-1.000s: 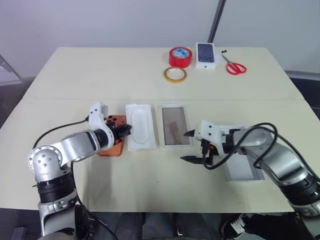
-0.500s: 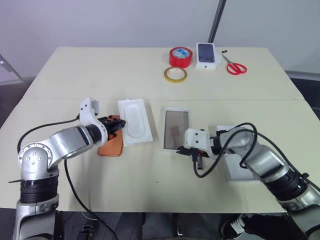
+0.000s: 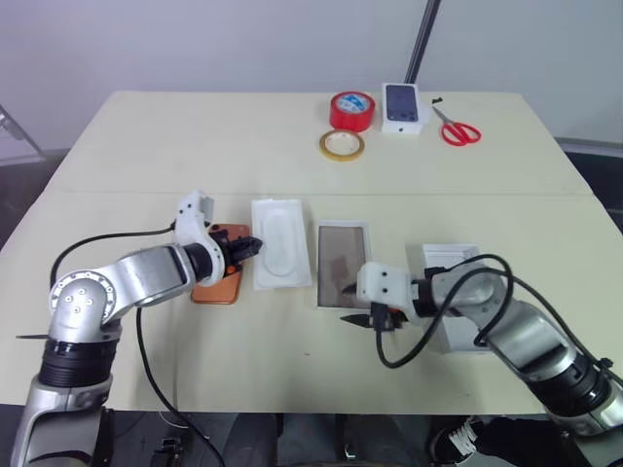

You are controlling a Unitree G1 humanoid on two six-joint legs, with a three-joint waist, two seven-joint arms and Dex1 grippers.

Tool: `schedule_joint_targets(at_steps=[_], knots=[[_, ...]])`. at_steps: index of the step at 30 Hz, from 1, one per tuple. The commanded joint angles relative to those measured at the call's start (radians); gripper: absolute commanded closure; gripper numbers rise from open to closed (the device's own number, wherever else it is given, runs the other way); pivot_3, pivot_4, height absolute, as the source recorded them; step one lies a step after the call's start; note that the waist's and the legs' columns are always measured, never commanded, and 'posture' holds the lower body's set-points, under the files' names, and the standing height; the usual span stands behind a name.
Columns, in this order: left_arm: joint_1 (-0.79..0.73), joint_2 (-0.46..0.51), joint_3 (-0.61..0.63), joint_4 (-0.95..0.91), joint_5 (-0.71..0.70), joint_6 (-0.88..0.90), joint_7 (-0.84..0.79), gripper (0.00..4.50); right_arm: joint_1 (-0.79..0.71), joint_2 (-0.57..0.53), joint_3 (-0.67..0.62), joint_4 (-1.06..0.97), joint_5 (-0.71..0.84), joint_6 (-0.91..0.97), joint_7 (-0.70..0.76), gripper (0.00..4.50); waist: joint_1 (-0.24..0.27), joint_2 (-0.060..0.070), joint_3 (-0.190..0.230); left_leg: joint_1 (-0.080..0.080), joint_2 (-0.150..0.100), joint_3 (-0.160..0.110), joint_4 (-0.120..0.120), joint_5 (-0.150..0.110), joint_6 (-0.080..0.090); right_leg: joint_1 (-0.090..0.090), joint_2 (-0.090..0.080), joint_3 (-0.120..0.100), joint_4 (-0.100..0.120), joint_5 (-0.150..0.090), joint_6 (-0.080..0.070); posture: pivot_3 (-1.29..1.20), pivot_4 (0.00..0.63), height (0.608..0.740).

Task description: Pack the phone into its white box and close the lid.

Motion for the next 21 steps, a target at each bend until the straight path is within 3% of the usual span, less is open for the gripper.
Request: schedule_joint_targets(at_steps=[1, 6, 15, 19, 21], knots=[[-0.04, -0.033, -0.065, -0.044, -0.017, -0.027, 0.019, 4.5, 0.017, -0.053, -0.159, -0.03, 0.062, 0.011, 0.009, 0.51, 0.002, 0.0, 0.0, 0.0, 0.0, 0.0, 0.0, 0.0, 0.0, 0.0, 0.0, 0.0, 0.0, 0.0, 0.0, 0.0, 0.15, 0.74], [-0.066, -0.096, -0.139, -0.038, 0.003, -0.052, 0.04, 4.5, 0.052, -0.118, -0.265, -0.013, 0.086, 0.002, 0.011, 0.51, 0.007, 0.0, 0.0, 0.0, 0.0, 0.0, 0.0, 0.0, 0.0, 0.0, 0.0, 0.0, -0.001, 0.0, 0.0, 0.0, 0.15, 0.74], [-0.112, -0.208, -0.204, 0.014, 0.103, -0.062, 0.039, 4.5, 0.068, -0.131, -0.288, 0.021, 0.067, -0.043, -0.013, 0.51, 0.011, 0.0, 0.0, 0.0, 0.0, 0.001, 0.0, 0.0, 0.0, 0.0, 0.001, 0.001, -0.001, 0.0, 0.0, 0.0, 0.15, 0.74], [-0.118, -0.223, -0.202, 0.014, 0.112, -0.051, 0.036, 3.21, 0.055, -0.126, -0.283, 0.048, 0.059, -0.062, -0.03, 0.47, 0.012, 0.0, 0.0, 0.0, 0.0, 0.001, 0.0, 0.0, 0.0, 0.0, 0.001, 0.001, -0.001, 0.0, 0.0, 0.0, 0.15, 0.74], [-0.117, -0.226, -0.197, 0.01, 0.113, -0.052, 0.032, 2.16, 0.049, -0.124, -0.282, 0.059, 0.058, -0.066, -0.035, 0.47, 0.013, 0.0, 0.0, 0.0, 0.0, 0.001, 0.0, 0.0, 0.0, 0.0, 0.001, 0.001, -0.001, 0.0, 0.0, 0.0, 0.15, 0.74]])
